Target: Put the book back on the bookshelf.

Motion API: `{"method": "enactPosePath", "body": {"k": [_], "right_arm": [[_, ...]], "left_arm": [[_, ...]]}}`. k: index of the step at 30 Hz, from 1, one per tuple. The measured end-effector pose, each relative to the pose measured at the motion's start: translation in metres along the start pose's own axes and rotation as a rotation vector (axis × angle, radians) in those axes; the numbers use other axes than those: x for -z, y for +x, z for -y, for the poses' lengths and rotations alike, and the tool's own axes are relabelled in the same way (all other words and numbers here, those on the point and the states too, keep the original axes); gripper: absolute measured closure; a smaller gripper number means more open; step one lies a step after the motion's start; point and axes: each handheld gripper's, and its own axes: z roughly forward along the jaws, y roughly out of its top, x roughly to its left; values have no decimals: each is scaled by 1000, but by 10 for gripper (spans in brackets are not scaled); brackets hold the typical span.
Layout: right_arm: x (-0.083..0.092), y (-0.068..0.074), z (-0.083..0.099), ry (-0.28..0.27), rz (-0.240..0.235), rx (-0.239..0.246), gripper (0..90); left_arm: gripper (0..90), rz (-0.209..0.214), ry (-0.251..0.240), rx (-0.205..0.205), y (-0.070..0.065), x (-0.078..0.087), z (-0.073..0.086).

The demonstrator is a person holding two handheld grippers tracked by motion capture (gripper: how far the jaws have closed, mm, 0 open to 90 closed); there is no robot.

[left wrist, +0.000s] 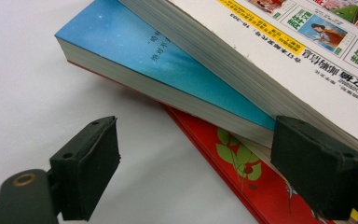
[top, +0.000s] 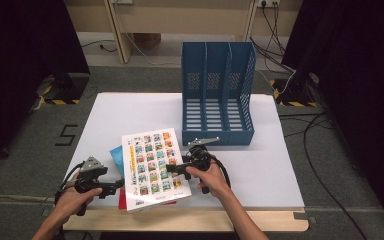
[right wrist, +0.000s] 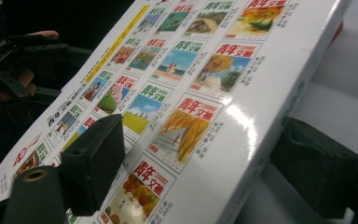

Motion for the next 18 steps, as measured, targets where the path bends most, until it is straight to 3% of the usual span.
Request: {"method": "enactPosePath", "body": {"k": [1, 3, 5, 7, 9, 10, 11, 13, 14, 18], "right_arm": [[0, 0, 0, 0, 0, 0, 239], [4, 5, -4, -10, 23, 58, 303], [6, 6, -5, -21, 27, 68, 323], [10, 9, -7, -62, -13, 62, 341], [11, 10, -9, -94, -61, 22, 356], [11, 10, -9, -94, -61, 22, 356], [9, 11, -11, -72, -96, -1, 367], [7, 11, -12, -43, -100, 3, 363], [1, 11, -17, 21, -88, 23, 363], [-2, 8, -27, 77, -122, -8, 372]], "left_arm": [[145, 0, 0, 0, 0, 0, 0], [145, -11, 0, -10, 1, 0, 0], [145, -18, 2, -12, 1, 0, 0], [147, -22, 1, -15, 1, 0, 1], [147, -20, 3, -11, 2, 0, 1], [147, -20, 3, -11, 2, 0, 1], [147, -19, 3, -13, 3, 0, 1], [148, -18, 3, -17, 3, 0, 1], [149, -16, 3, -16, 3, 0, 1], [155, -13, 1, -15, 3, 0, 1]]}}
